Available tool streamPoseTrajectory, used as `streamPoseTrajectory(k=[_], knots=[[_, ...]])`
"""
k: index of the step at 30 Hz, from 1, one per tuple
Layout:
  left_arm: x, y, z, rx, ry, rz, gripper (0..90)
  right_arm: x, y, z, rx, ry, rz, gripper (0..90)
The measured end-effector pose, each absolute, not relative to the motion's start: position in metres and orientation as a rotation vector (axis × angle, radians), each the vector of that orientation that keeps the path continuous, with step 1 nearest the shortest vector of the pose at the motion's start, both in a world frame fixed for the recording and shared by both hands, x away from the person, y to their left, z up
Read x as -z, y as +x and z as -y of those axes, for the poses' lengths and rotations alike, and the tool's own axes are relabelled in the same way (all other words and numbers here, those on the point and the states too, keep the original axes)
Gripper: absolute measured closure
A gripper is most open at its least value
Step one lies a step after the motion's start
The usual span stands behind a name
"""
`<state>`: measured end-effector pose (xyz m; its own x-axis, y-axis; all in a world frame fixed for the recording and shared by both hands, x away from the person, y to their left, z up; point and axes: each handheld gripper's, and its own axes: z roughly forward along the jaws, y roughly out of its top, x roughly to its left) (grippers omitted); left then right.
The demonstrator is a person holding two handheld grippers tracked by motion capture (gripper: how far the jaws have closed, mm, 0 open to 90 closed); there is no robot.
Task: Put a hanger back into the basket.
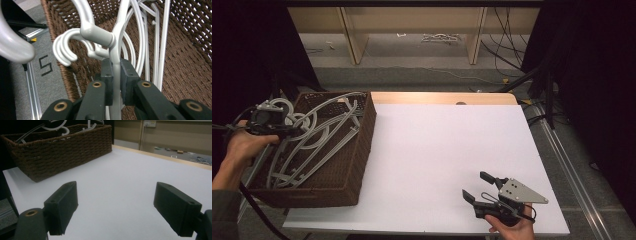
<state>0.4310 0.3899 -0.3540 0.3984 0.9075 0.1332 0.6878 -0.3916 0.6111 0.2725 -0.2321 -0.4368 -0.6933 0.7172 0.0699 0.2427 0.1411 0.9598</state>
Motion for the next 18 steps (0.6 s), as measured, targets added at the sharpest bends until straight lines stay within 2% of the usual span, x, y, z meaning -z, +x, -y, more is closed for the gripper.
streamPoseTrajectory(k=[11, 18], knots=[[0.363, 0.442, -0.388, -0.664, 2.254, -1.431, 82.2, 0.437, 0.272, 0.232, -1.574, 0.923, -2.022, 20.4], [0.374, 0.449, -0.372, -0.616, 2.333, -1.375, 82.1, 0.436, 0.272, 0.233, -1.553, 0.926, -2.024, 20.4]])
